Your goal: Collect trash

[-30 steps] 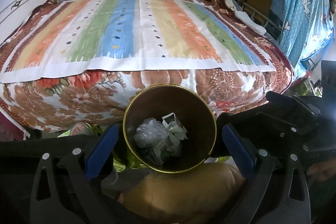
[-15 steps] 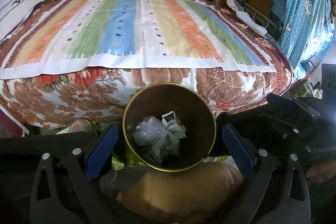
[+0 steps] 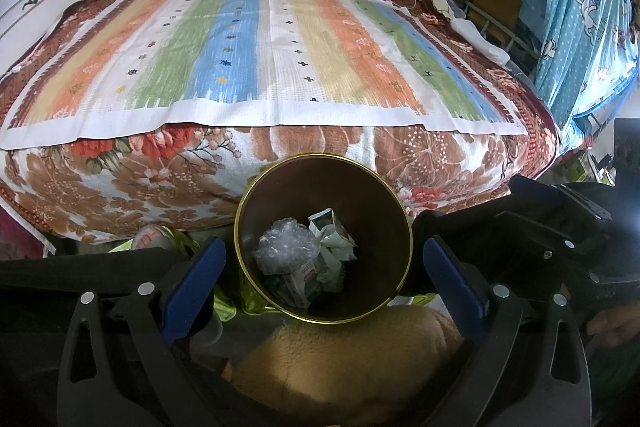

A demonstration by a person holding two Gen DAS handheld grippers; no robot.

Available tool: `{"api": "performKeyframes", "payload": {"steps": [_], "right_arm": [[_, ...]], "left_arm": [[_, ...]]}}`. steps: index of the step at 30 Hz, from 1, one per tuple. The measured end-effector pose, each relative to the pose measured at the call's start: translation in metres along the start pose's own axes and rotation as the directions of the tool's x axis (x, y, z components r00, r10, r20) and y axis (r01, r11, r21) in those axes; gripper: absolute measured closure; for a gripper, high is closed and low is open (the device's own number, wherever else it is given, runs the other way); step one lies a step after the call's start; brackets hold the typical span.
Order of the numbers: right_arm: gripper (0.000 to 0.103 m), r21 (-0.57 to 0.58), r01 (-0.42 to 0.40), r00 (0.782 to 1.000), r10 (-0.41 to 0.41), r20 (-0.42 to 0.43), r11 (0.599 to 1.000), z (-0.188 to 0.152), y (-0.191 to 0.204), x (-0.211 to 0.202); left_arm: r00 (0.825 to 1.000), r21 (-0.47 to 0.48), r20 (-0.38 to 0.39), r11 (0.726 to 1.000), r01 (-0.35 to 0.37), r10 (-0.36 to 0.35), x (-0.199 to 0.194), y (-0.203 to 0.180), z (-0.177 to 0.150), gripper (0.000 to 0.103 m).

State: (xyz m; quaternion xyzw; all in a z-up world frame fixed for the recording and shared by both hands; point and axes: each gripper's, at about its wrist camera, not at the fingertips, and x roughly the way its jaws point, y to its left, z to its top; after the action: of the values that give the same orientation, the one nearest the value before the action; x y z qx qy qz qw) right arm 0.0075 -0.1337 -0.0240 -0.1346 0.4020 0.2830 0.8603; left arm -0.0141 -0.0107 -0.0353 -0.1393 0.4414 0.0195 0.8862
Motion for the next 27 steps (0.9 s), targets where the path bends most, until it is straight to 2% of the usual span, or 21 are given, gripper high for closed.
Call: {"api": "performKeyframes", "payload": {"steps": [27], "right_arm": [[0.009,0.002,-0.004,1.000,0.004,0.002,1.000,-0.0002,-0.0009,-0.0004]], "left_arm": [[1.000,0.003,0.000,1.000,0.001,-0.001,0.0005,0.0022,0.0011,0.006]]}}
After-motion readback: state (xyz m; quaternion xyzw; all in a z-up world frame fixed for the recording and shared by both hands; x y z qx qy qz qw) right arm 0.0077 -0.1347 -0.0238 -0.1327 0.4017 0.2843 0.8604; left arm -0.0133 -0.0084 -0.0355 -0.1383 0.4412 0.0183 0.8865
